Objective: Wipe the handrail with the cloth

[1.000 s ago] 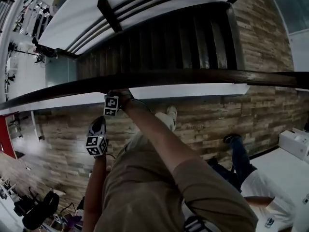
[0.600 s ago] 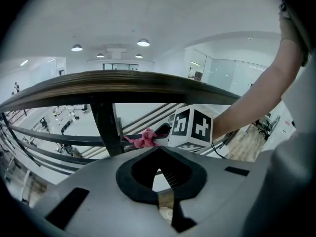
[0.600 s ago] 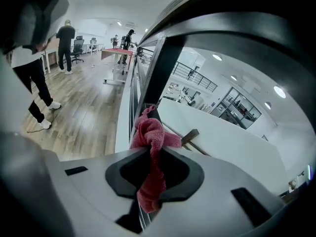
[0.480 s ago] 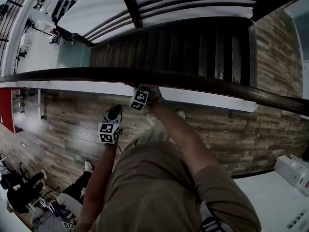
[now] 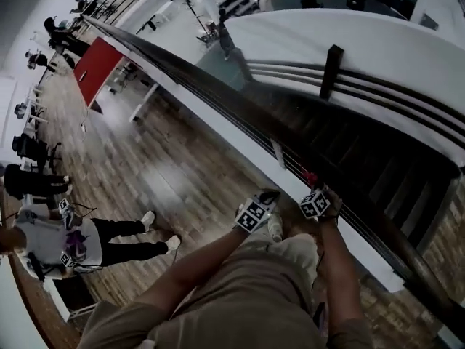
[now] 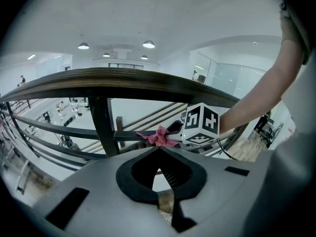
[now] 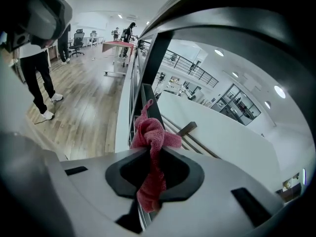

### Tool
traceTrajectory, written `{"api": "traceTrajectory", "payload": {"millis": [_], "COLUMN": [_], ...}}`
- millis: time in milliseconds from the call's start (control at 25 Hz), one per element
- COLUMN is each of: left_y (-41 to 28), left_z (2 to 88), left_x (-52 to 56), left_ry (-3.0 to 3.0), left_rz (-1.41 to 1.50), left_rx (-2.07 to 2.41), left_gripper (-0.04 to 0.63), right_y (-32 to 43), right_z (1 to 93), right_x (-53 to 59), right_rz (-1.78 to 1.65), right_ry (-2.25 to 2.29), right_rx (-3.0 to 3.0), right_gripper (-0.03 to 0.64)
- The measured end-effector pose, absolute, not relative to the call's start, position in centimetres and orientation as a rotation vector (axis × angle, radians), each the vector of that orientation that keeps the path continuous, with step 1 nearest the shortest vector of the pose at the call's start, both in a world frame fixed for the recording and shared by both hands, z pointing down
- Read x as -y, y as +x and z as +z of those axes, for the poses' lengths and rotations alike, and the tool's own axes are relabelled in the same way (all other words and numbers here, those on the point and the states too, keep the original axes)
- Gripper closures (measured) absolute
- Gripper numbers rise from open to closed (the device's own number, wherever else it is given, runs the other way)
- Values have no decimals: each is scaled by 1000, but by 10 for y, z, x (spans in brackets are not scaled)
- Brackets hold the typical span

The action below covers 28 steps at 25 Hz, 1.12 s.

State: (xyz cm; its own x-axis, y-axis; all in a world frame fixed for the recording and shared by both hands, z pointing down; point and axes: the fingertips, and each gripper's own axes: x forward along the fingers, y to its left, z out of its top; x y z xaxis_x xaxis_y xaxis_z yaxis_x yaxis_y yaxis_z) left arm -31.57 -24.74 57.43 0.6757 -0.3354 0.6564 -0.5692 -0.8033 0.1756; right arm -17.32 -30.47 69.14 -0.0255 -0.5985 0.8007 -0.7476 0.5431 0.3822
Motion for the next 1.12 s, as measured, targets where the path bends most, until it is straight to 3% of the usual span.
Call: {"api": "traceTrajectory", "payload": {"millis": [1120], "left_y": [-155], "left_z": [536], "left_x": [106], "left_ry": [2480], "left_rz": [895], "left_rx": [927], "left_gripper": [577], "right_y": [6], "right_z": [684], "right_x": [162], "right_rz": [215], "right_ry": [1056], "right_rx": [1701], "right_gripper": [555]}}
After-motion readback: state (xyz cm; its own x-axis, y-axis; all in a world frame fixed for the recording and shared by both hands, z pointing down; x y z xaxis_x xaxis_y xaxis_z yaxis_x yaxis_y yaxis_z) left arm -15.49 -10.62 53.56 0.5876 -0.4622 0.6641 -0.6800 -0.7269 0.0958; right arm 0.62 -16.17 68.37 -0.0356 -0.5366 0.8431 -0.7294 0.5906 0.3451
